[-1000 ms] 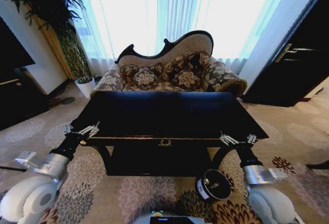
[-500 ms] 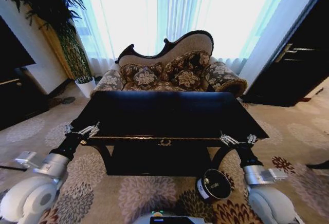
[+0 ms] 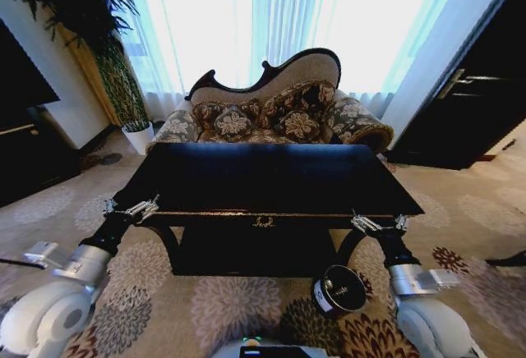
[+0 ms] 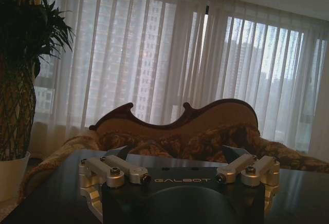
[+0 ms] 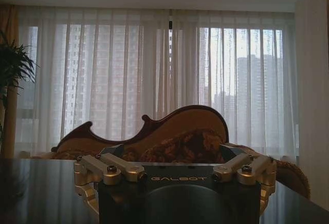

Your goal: Move to the front of the table and place the trash on the table into the trash bin.

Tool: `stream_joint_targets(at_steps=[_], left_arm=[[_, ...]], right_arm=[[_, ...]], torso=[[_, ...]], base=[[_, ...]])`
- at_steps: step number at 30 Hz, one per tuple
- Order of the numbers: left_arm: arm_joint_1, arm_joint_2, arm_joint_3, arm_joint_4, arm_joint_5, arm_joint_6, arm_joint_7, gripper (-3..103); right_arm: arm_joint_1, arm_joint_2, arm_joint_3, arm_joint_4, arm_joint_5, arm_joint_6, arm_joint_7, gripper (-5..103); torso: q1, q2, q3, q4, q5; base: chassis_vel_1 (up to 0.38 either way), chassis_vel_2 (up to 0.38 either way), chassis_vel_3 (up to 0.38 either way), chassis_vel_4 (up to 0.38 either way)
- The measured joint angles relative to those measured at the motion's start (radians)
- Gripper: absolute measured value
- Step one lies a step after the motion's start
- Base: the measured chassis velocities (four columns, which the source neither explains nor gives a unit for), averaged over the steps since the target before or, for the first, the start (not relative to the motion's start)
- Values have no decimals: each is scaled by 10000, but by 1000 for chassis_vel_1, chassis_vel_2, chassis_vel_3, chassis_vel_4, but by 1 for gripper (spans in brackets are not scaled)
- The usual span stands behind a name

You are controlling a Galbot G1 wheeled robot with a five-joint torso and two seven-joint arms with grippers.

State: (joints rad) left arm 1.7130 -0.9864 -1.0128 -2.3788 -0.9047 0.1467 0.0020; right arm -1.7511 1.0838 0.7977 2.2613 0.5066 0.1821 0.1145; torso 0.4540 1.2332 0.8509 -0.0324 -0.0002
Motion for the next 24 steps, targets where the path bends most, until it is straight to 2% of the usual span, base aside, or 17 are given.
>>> stream_joint_targets(at_steps=[24], left_arm=[[0,1,0,0,0,0,1,100]], right_arm=[[-1,1,0,0,0,0,0,100]], torso=[[-1,0,-1,0,0]], base=[[160,-149,-156,154]])
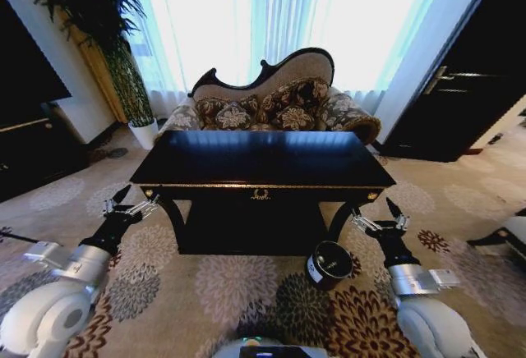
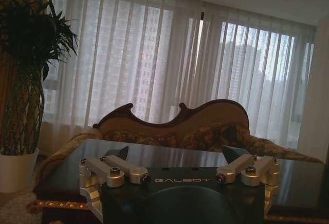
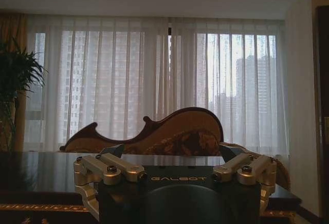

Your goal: Move to the front of the table and place the trash on the table into the trash bin.

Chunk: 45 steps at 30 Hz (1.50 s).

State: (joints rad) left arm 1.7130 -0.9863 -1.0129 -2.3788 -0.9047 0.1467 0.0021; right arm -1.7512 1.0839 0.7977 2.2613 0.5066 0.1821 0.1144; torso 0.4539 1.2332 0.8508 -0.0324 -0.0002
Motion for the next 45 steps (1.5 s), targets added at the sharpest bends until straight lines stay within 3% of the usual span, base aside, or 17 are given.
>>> stream_joint_targets(at_steps=[45], left_arm=[[2,0,0,0,0,0,-1,100]], right_arm=[[-8,1,0,0,0,0,0,100]], torso=[[-9,6,-3,-1,-1]], base=[[210,-219,-217,215]])
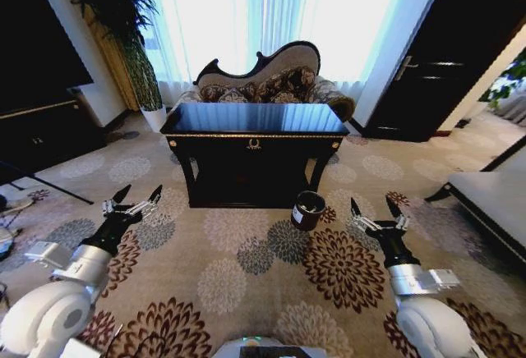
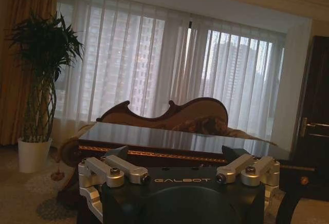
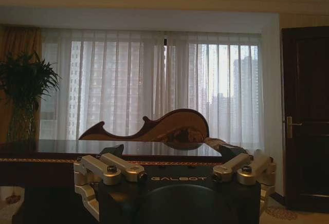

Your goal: Move to the front of the table and place the trash on the table into the trash bin.

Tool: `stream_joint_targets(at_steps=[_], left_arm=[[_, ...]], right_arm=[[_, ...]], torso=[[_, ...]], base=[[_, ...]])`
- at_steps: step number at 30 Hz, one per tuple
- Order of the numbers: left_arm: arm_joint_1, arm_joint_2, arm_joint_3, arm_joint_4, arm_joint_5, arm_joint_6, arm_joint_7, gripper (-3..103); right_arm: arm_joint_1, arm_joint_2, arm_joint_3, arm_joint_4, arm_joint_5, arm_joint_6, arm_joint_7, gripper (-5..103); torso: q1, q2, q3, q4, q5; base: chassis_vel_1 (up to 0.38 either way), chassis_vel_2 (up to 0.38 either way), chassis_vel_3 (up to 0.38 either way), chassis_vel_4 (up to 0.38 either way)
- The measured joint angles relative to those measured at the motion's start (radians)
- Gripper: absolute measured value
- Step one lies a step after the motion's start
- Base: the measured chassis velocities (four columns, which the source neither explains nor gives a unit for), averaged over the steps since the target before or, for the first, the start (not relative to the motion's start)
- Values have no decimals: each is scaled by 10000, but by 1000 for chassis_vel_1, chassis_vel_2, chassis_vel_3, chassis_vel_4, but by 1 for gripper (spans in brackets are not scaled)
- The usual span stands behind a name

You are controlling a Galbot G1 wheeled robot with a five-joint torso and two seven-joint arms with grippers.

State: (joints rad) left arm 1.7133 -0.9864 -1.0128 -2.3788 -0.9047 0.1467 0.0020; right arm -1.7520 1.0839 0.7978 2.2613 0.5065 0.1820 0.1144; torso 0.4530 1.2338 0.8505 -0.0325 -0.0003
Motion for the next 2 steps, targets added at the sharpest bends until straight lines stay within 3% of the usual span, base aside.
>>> stream_joint_targets(at_steps=[2], left_arm=[[0,0,0,0,0,0,0,100]], right_arm=[[1,0,0,0,0,0,0,100]], torso=[[1,0,0,0,0]], base=[[27,-71,-59,70]])
